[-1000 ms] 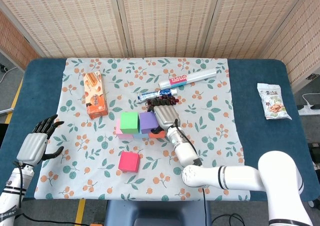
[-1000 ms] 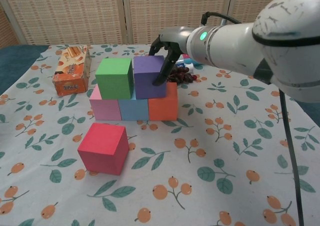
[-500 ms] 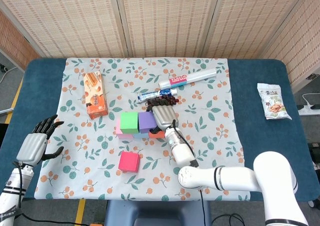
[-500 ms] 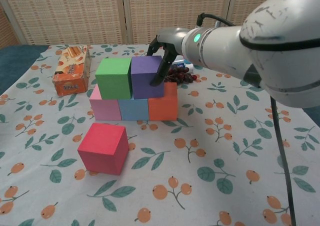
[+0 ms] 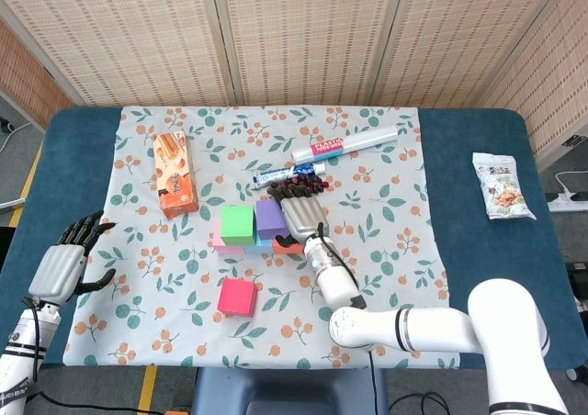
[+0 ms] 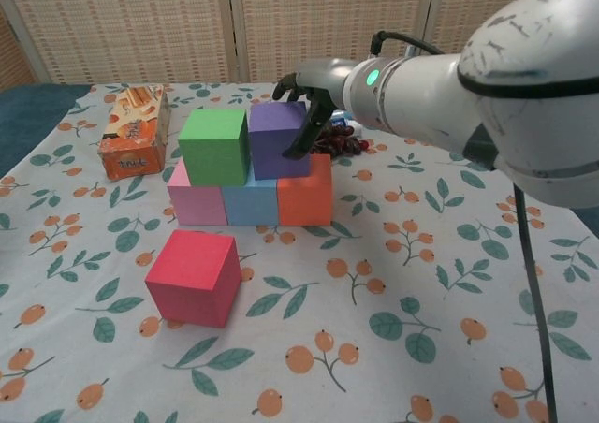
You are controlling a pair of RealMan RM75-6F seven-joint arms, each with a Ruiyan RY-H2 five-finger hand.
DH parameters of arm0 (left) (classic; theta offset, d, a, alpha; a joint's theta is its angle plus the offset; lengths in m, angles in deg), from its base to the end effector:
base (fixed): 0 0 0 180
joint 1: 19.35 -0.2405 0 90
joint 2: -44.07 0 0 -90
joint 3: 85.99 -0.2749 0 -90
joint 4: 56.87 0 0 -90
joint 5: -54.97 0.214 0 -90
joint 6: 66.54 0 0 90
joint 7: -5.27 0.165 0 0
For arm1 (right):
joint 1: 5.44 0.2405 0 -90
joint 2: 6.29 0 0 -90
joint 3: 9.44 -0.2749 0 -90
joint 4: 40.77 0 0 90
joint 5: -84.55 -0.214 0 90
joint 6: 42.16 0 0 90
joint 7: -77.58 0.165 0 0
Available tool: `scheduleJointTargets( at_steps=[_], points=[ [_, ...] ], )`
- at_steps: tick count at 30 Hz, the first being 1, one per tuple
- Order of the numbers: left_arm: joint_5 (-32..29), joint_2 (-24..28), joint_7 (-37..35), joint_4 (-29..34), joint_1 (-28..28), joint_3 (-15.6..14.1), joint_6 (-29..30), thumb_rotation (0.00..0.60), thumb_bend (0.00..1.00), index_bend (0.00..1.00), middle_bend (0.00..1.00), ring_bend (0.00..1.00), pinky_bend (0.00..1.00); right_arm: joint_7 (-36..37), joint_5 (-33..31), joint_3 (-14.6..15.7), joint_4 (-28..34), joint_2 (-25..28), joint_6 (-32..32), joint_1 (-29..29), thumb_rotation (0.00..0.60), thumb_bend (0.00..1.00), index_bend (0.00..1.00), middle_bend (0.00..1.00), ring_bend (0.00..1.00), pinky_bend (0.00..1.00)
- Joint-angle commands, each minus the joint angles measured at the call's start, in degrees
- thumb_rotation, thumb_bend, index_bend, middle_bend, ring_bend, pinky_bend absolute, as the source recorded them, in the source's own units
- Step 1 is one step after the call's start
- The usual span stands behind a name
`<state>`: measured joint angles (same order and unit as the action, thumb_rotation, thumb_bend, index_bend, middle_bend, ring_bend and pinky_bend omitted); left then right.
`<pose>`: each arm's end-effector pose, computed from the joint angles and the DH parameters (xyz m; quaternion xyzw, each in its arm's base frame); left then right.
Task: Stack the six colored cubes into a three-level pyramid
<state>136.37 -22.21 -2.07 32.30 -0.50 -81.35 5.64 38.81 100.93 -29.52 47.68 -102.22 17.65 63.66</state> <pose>-0.3004 0.2887 0.1326 -0.6289 -0.4229 -0.4157 0.5029 -0.0100 -0.4141 -0.0630 0.7023 -0.4827 0.3350 0.4019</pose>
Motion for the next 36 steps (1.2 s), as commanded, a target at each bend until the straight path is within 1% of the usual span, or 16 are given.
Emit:
scheduleJointTargets(
  at_steps=[1,5,7,12,16,18,23,26,36],
  points=[
    [0.1,0.0,-0.2,0.0,-0.1,0.0,0.1,0.600,0.31,0.16,0.00,0.00,0.10,-0.1,-0.2,0.0,0.6,0.4,-0.2,-0.2,0.600,0.21,0.10,0.08,0.00,0.00],
    [0.2,-0.1,-0.4,-0.2,-0.2,0.0,0.2,0.600,0.31,0.15,0.00,0.00,0.10,-0.3,-0.2,0.1,1.3,1.4,0.0,-0.6,0.600,0.21,0.10,0.08,0.00,0.00],
    [0.3,-0.1,-0.5,-0.3,-0.2,-0.1,0.2,0.600,0.31,0.15,0.00,0.00,0.10,-0.4,-0.3,0.2,1.4,1.8,-0.1,-0.7,0.600,0.21,0.12,0.08,0.00,0.00],
    [0.3,-0.1,-0.8,-0.4,-0.4,0.0,0.4,0.600,0.31,0.15,0.00,0.00,0.10,-0.5,-0.8,0.2,0.6,2.1,-0.8,-0.7,0.600,0.21,0.21,0.08,0.00,0.00],
    [0.3,-0.1,-0.8,-0.4,-0.4,0.1,0.5,0.600,0.31,0.15,0.00,0.00,0.10,-0.3,-0.6,0.2,-0.2,1.7,-1.1,-0.6,0.600,0.21,0.32,0.08,0.00,0.00],
    [0.3,-0.1,-0.8,-0.4,-0.5,0.1,0.5,0.600,0.31,0.15,0.00,0.00,0.10,-0.1,-0.5,0.1,-0.2,1.6,-1.0,-0.7,0.600,0.21,0.35,0.08,0.00,0.00],
    [0.4,-0.1,-0.8,-0.4,-0.5,0.1,0.5,0.600,0.31,0.15,0.00,0.00,0.09,0.4,0.1,-0.1,0.3,1.8,-0.7,-0.9,0.600,0.21,0.35,0.08,0.00,0.00],
    [0.6,0.0,-0.9,-0.2,-0.5,0.1,0.7,0.600,0.31,0.15,0.00,0.00,0.09,0.9,0.5,-0.3,2.1,2.5,0.6,-1.5,0.600,0.21,0.35,0.08,0.00,0.00],
    [1.1,-0.3,-1.5,-0.7,-0.5,0.0,0.7,0.600,0.31,0.15,0.00,0.00,0.09,-0.3,-0.9,-0.6,3.4,1.7,3.1,-1.3,0.600,0.21,0.35,0.08,0.00,0.00]
  ],
)
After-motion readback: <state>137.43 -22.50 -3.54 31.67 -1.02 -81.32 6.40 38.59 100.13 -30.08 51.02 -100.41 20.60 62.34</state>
